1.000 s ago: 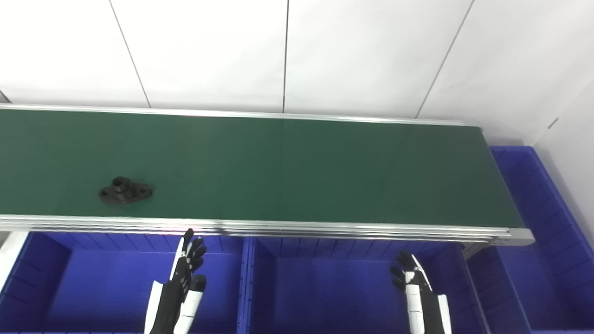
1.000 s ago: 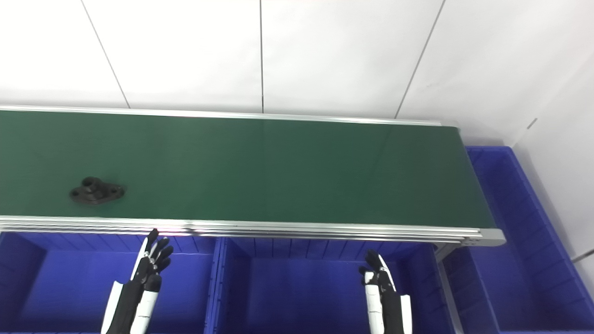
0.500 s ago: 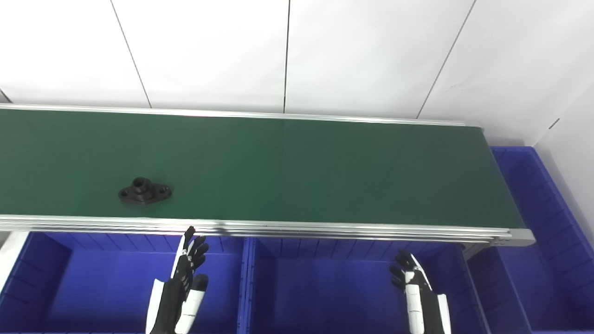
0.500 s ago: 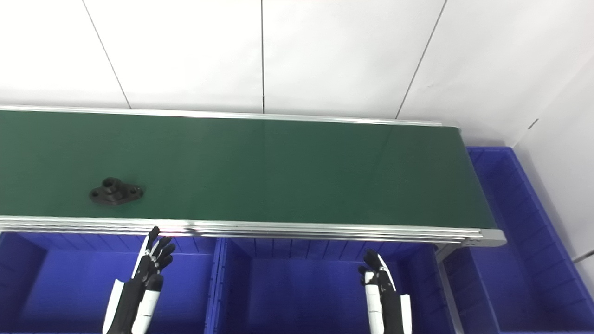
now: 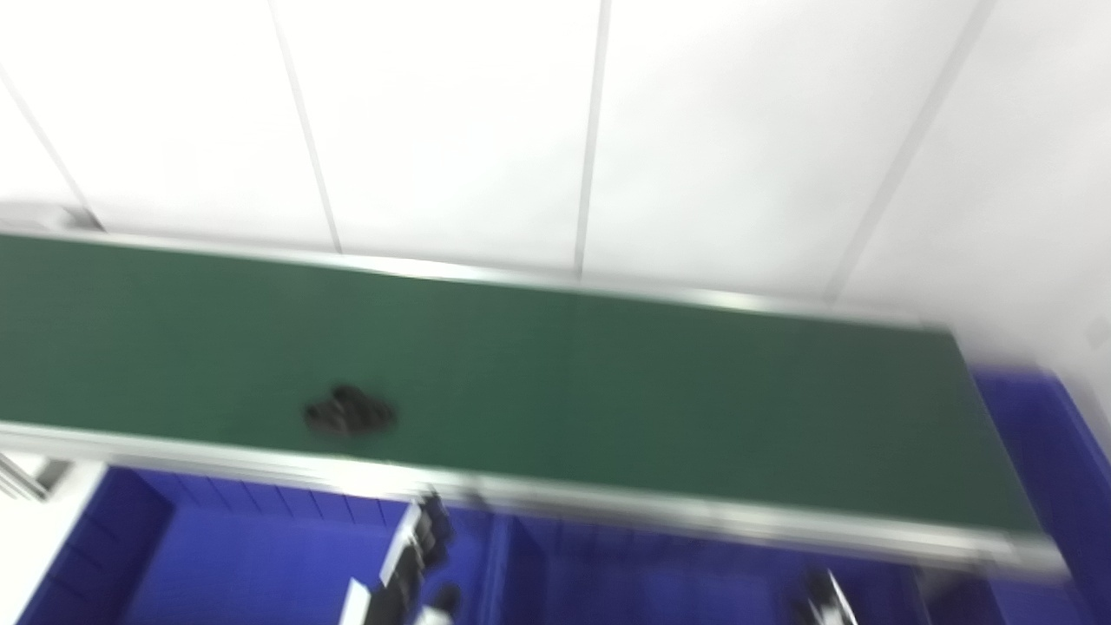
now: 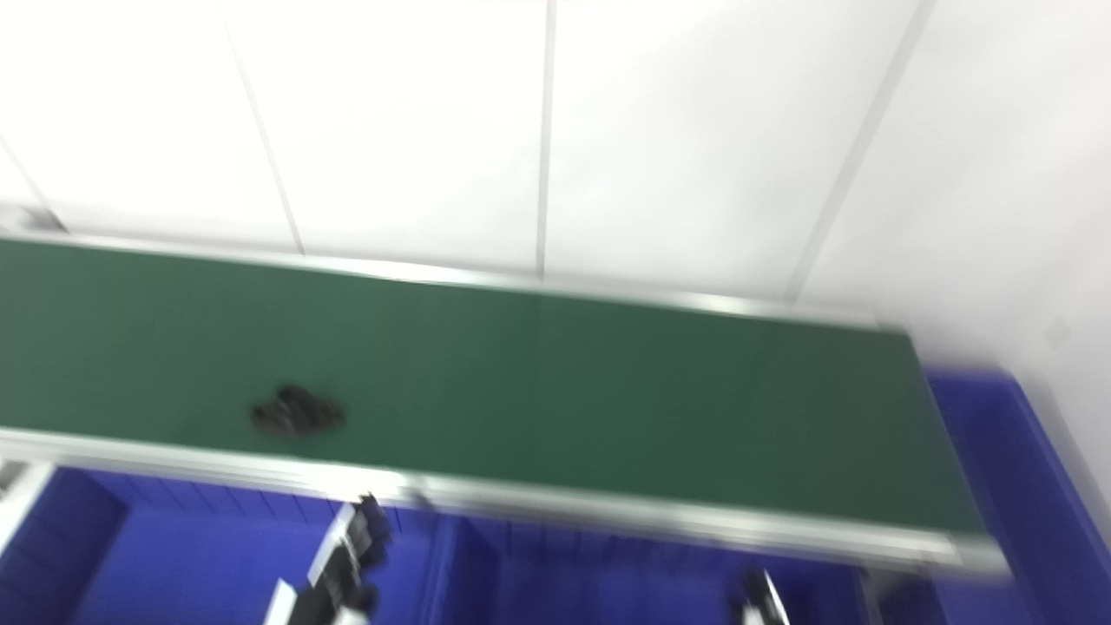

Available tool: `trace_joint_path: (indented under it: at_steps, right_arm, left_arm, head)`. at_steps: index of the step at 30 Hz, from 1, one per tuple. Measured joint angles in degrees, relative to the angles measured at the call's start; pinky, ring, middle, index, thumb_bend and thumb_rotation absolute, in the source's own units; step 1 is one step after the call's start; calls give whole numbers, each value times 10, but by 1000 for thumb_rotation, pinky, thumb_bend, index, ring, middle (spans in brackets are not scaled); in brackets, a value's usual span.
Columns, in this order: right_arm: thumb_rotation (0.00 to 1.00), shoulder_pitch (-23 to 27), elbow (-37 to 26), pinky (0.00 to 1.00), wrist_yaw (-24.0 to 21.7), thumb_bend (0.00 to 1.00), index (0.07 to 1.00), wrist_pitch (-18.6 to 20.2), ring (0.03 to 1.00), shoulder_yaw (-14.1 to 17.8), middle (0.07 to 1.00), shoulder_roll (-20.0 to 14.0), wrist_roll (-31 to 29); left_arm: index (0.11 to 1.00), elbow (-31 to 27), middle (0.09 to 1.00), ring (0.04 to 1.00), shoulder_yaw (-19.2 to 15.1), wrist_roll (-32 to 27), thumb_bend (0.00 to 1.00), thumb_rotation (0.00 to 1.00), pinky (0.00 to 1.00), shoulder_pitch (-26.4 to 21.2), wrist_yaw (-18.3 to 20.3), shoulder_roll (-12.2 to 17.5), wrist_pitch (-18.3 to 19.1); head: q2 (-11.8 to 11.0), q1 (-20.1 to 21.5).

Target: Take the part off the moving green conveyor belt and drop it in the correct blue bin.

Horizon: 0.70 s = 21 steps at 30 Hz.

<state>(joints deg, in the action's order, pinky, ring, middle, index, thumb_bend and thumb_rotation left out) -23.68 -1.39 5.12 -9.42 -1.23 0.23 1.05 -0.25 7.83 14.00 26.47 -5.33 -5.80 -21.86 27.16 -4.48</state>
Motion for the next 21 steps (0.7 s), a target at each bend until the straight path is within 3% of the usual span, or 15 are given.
trace_joint_path:
  at_steps: [9, 16, 19, 20, 21]
  right_arm:
    - [1000, 10, 15, 990, -19, 672, 956, 0, 922, 13, 955, -16, -25]
    - [991, 11, 15, 947, -22, 588, 949, -1, 895, 12, 940, -18, -14]
    - [889, 10, 14, 875, -17, 610, 935, -12, 856, 8, 920, -20, 29]
    - [788, 9, 13, 838, -15, 620, 919, -23, 835, 7, 900, -21, 42]
    - [753, 8, 11, 824, -11, 624, 913, -36, 828, 5, 893, -22, 57]
  left_arm:
    - [903, 12, 884, 855, 8, 1, 682, 854, 766, -7, -11, -14, -7]
    - [904, 11, 885, 856, 11, 0, 692, 846, 762, -7, -13, -17, -11]
    - [906, 9, 887, 857, 12, -1, 690, 841, 763, -7, -13, -17, -10]
    - [905, 8, 885, 857, 12, -2, 682, 839, 765, -7, -12, -17, -10]
    - [905, 6, 885, 857, 12, -2, 680, 837, 766, -7, -12, -17, -9]
  head:
    - [-2, -16]
    - [8, -15]
    - [14, -11]
    - [14, -11]
    - [19, -5]
